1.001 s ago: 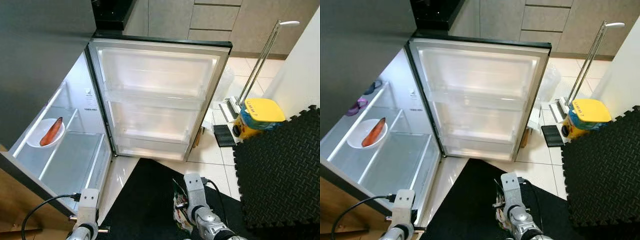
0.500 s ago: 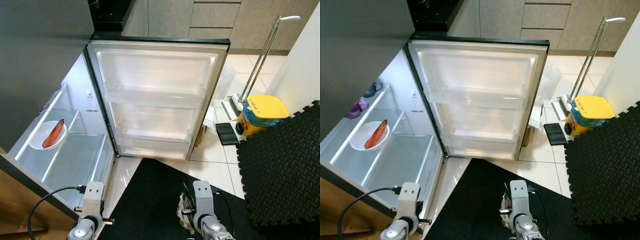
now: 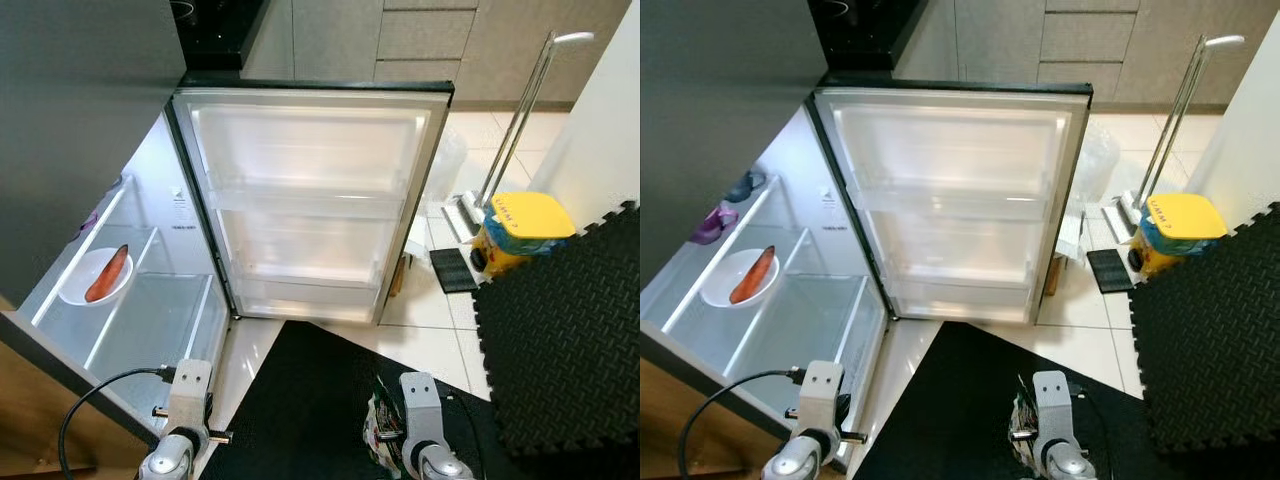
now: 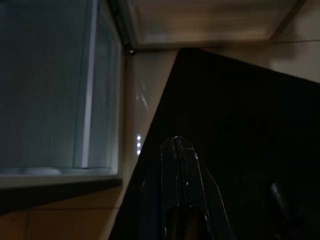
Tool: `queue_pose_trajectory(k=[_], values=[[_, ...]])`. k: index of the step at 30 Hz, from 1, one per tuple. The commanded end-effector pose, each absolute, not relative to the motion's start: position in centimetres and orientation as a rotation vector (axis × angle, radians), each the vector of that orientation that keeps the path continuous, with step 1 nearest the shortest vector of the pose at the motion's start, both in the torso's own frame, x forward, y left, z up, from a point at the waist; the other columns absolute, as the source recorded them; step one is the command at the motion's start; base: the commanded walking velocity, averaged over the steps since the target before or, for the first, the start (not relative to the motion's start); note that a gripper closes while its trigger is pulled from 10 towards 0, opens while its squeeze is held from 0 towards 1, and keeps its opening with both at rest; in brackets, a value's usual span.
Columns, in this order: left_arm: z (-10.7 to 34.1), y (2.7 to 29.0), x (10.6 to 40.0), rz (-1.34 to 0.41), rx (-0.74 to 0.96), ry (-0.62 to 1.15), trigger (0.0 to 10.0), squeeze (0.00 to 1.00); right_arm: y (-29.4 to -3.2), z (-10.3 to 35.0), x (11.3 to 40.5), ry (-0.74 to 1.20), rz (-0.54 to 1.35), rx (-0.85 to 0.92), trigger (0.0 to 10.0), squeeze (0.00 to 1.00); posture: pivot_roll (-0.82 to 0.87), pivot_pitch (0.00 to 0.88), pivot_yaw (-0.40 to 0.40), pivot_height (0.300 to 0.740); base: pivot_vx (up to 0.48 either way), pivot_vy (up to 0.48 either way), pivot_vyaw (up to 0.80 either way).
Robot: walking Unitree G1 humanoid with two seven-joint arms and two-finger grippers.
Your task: Restocking fridge
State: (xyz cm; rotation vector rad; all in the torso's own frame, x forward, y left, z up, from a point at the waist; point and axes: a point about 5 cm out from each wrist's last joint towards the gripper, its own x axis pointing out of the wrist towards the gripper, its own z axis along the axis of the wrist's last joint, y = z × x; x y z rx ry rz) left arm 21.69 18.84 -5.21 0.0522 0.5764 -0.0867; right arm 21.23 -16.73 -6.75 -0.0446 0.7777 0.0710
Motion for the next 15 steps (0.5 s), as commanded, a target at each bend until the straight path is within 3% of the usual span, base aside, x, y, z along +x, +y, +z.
queue_pose_trajectory(k=[1, 8, 15], values=[[-5.6, 18.3, 21.0, -0.097, 0.058, 0.586, 10.0, 0.0, -17.2, -6.9, 20.7, 0.779, 0.085, -0.043, 10.0, 0.0, -0.14, 0.063, -0.01, 0.74, 0.0, 0.0, 0.0], [-5.9, 18.2, 20.2, -0.112, 0.065, 0.576, 10.0, 0.0, -21.7, -7.1, 19.1, 0.826, 0.014, -0.09, 10.0, 0.0, -0.15, 0.064, -0.022, 0.74, 0.0, 0.0, 0.0], [-6.1, 18.2, 19.9, -0.118, 0.074, 0.594, 10.0, 0.0, -23.1, -6.8, 19.0, 0.837, 0.01, -0.119, 10.0, 0.0, -0.15, 0.073, 0.003, 0.74, 0.0, 0.0, 0.0]])
